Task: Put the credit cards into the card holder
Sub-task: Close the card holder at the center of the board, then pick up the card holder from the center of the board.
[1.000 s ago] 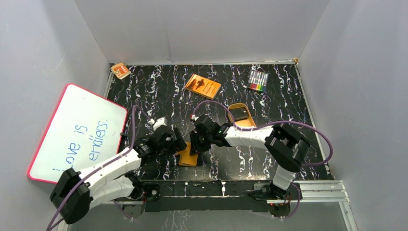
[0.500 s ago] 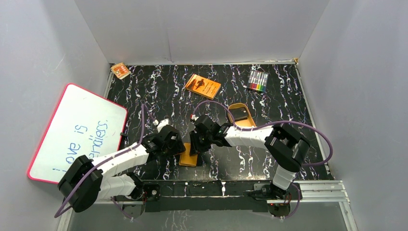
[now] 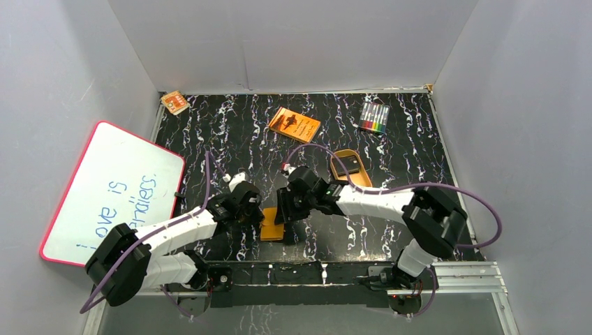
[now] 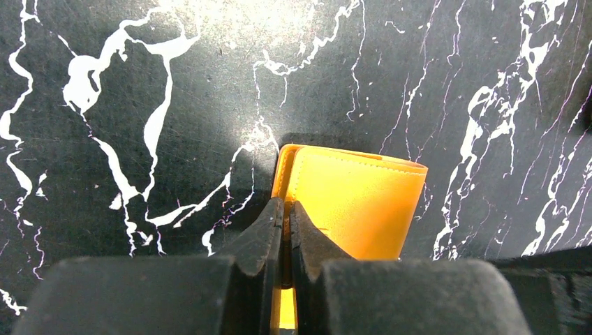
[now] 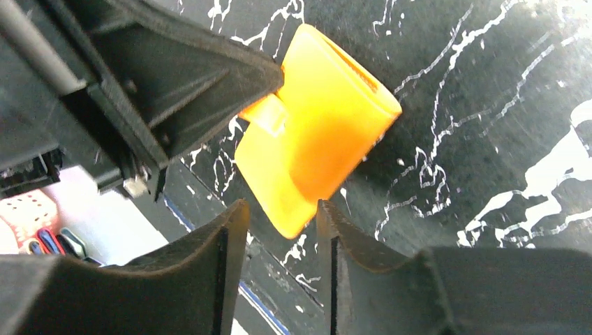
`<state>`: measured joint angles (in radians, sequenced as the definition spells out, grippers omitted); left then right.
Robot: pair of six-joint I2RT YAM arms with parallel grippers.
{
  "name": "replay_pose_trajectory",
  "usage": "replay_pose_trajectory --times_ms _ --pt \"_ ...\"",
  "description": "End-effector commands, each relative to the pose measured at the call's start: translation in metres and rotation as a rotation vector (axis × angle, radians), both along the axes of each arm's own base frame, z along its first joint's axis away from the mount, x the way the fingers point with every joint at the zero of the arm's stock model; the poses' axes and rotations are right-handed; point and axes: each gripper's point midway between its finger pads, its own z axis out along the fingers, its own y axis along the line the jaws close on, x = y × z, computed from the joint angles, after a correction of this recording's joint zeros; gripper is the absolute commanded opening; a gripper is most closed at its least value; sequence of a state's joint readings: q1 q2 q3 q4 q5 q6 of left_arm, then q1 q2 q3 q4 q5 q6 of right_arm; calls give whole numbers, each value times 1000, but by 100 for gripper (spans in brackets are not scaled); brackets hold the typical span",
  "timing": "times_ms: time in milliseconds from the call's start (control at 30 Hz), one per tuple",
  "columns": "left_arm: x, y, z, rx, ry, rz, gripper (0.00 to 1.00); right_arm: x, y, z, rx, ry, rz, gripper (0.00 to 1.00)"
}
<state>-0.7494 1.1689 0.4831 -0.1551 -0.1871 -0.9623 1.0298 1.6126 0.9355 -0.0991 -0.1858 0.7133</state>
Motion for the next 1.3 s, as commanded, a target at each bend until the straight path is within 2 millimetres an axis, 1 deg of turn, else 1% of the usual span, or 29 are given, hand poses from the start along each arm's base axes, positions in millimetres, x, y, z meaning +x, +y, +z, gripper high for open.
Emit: replay_pose_trajectory --times_ms 0,67,133,233,467,633,700,867,1067,1133,1200,1267 --pt "-18 31 -25 142 78 30 0 0 -8 13 60 -11 -77 57" --pt "-18 33 -25 146 79 40 0 -1 -13 9 87 13 -103 63" --pt "-19 36 -26 158 83 56 0 -4 -15 6 125 45 -116 67" --pt "-21 42 -27 178 94 83 0 -7 -9 7 195 80 -110 69" --pt "-25 51 -32 201 116 129 0 -11 10 -2 260 168 -103 70" --pt "-25 53 -32 196 119 138 0 -8 16 -9 276 200 -135 70" --pt "-25 53 -32 193 119 137 0 -7 18 -12 272 207 -139 69" --pt "-25 52 -33 192 121 133 0 -12 24 -21 263 254 -127 63" --pt "-25 53 -32 192 122 138 0 -25 23 -28 241 301 -135 63" --pt "-25 53 -31 190 119 141 0 -28 24 -31 236 314 -140 61" --pt "-25 54 -31 189 117 142 0 -29 24 -34 236 330 -151 56" --pt "-25 54 -31 190 118 146 0 -28 25 -37 246 344 -171 49"
